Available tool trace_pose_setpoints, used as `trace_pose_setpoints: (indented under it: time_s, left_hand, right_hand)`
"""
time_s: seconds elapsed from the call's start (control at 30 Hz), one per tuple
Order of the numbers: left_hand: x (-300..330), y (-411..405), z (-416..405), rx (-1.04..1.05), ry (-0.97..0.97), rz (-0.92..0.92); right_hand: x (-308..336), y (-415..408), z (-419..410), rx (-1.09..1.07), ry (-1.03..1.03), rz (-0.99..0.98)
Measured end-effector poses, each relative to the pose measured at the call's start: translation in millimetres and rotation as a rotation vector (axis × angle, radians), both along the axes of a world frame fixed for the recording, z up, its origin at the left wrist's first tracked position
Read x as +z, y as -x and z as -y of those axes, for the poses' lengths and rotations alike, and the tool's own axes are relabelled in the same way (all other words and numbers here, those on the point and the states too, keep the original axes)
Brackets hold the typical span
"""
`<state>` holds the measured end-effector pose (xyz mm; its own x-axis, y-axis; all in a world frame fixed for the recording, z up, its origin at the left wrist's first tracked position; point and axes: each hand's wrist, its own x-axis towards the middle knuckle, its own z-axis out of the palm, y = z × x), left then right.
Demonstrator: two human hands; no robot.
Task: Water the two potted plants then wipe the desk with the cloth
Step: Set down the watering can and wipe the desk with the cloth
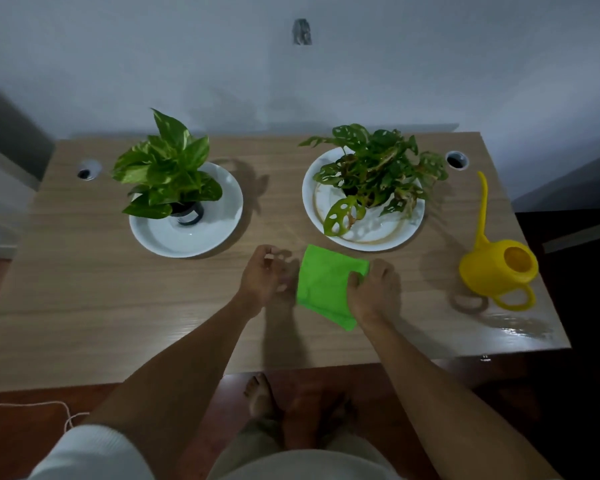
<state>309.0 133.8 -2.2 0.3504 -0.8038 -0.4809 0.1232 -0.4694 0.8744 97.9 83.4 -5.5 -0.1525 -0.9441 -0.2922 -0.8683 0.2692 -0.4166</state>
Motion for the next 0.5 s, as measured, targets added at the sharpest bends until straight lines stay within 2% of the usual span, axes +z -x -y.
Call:
trace_pose_setpoints:
  time_s: [0.03,0.07,0.1,0.17,0.23,0.27,0.37,0.5]
  left_hand:
    - [-8.7,-10.3,-2.5,-0.022,0.03,0.12]
    - [-18.5,-21.8,-4.9,-0.068,0.061,0.242]
    - [-24.7,-32.5,-8.0,-0.137,0.083,0.369]
    - [-32.3,-50.8,-14.1,-0.286,0.128,0.656]
    - [-37.9,-62.6,-22.4,-0.435,0.176,0.966]
    - [-42.0,-69.5,-26.3,-0.485,0.201,1.055]
    - [-54.5,-84.8,-40.1,-0.571,0.211,1.179]
    - [-64.3,-95.5,-51.1,-0.606,0.135,1.247]
  right_hand:
    - [-3.0,-3.3,-5.8,0.052,0.042,-0.185]
    - [-5.6,-8.8,-9.8,0.127,0.093,-0.291]
    - [-8.6,-14.8,-12.2,0.225,0.16,-0.311]
    - [-17.9,-27.0,-14.8,0.454,0.297,-0.227]
    - [-29.1,-34.1,-16.1,0.658,0.306,-0.161]
    - [-34.7,-37.4,-16.3,0.733,0.257,-0.17]
    - [-53.4,-42.1,-21.0,0.803,0.121,-0.253]
    - [-57.3,-77.2,-16.8,0.756,0.104,-0.3]
